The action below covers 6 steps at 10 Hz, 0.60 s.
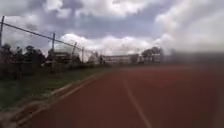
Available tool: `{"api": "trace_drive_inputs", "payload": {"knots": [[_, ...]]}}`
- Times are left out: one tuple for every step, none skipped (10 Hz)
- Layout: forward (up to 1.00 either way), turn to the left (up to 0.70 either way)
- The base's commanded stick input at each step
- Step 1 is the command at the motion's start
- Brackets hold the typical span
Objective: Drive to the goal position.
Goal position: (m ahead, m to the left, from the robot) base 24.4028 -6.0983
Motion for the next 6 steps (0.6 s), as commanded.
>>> {"api": "trace_drive_inputs", "payload": {"knots": [[1.00,0.00],[1.00,0.00],[1.00,0.00],[1.00,0.00],[1.00,0.00],[1.00,0.00]]}}
